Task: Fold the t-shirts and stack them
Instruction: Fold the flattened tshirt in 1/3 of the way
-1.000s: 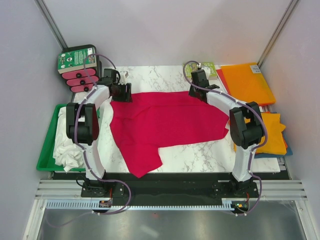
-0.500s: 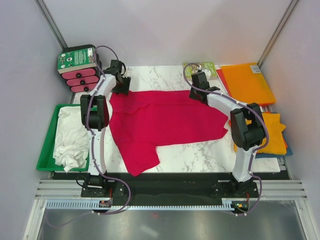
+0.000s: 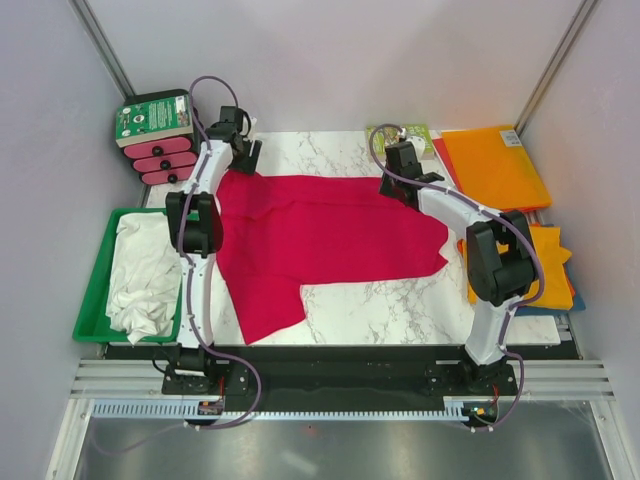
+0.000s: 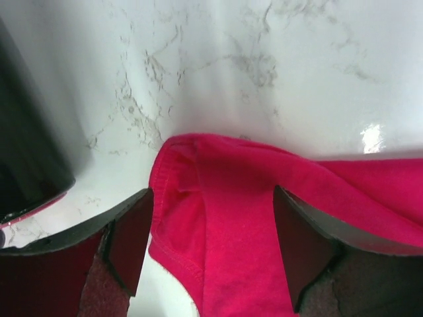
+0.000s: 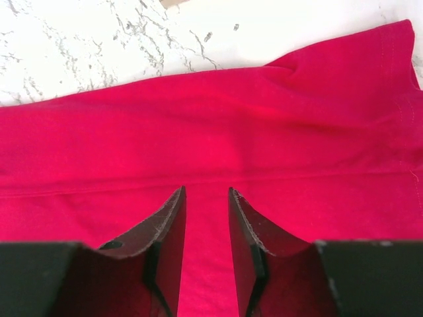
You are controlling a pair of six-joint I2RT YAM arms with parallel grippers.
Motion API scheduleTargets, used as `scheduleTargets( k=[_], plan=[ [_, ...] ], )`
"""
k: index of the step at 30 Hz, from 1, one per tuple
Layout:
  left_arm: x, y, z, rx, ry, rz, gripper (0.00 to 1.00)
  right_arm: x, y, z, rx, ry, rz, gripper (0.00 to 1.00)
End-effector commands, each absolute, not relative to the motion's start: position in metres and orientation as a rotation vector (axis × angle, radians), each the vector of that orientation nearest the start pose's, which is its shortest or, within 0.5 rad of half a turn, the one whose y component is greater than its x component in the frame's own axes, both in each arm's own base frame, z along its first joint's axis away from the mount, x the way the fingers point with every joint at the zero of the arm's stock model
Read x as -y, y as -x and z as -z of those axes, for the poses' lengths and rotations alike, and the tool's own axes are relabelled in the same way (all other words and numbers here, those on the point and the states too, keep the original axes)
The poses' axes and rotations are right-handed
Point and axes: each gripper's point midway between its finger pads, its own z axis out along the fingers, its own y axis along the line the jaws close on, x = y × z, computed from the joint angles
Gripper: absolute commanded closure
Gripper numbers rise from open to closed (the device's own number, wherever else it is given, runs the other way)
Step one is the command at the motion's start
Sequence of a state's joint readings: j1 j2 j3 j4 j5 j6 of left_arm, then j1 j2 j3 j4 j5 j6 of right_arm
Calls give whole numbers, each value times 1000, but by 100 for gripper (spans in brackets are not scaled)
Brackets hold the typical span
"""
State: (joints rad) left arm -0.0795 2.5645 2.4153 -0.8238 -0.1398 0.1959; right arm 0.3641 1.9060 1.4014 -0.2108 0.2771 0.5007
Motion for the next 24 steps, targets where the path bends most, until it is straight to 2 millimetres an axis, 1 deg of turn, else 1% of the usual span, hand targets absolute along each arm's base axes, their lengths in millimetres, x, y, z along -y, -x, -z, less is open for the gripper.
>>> scheduleTargets(
  k=[1,2,3,4,5,6,7,8,9,10,11,12,13,14,15,16,17,18,19,20,21,22,23,24],
  plan=[
    [34,-588,-163,-2335,-233,-46,20,-159,-487,-158,-2160,-287,-204,60],
    [37,-579,-169,-2332,-222,-25,20,-158,-483,-159,-2163,-285,-189,60],
    [43,-560,-155,-2378,-211,35,20,-155,-478,-155,-2179,-287,-168,60],
    [52,-547,-157,-2379,-223,102,20,-147,-471,-143,-2201,-297,-126,66],
    [56,-519,-156,-2402,-231,140,22,-143,-466,-139,-2204,-316,-106,72],
    [61,-511,-155,-2391,-242,172,23,-139,-461,-131,-2224,-322,-82,76],
    [66,-498,-149,-2408,-256,205,25,-134,-453,-115,-2260,-325,-47,85],
    [71,-476,-136,-2450,-276,221,26,-132,-449,-107,-2286,-323,-30,89],
    [74,-467,-127,-2475,-296,227,28,-131,-444,-97,-2316,-321,-15,93],
    [76,-458,-120,-2498,-306,236,29,-128,-440,-82,-2352,-322,12,100],
    [78,-443,-103,-2546,-324,246,31,-127,-437,-74,-2374,-327,24,100],
    [80,-437,-94,-2569,-335,251,31,-127,-435,-68,-2395,-329,30,100],
    [80,-432,-86,-2590,-340,250,32,-127,-433,-56,-2423,-327,46,100],
    [79,-426,-76,-2618,-339,250,33,-127,-431,-51,-2436,-330,49,100],
    [78,-423,-65,-2646,-338,246,34,-128,-431,-47,-2444,-332,50,100],
    [76,-423,-61,-2658,-337,234,34,-128,-431,-39,-2460,-334,60,100],
    [75,-424,-56,-2668,-335,224,35,-128,-431,-35,-2468,-336,64,100],
    [74,-424,-47,-2690,-338,216,35,-132,-436,-35,-2468,-332,52,100],
    [71,-425,-41,-2705,-337,193,35,-132,-436,-25,-2491,-334,61,100],
    [69,-431,-42,-2702,-338,176,35,-133,-436,-21,-2506,-331,67,100],
    [65,-433,-32,-2724,-337,147,36,-137,-444,-25,-2497,-334,49,100],
    [64,-440,-34,-2713,-338,132,36,-138,-445,-18,-2513,-334,55,100],
    [61,-442,-31,-2719,-334,111,36,-139,-446,-16,-2522,-332,59,100],
    [58,-446,-29,-2722,-328,89,36,-143,-453,-20,-2511,-334,42,100]
  ],
)
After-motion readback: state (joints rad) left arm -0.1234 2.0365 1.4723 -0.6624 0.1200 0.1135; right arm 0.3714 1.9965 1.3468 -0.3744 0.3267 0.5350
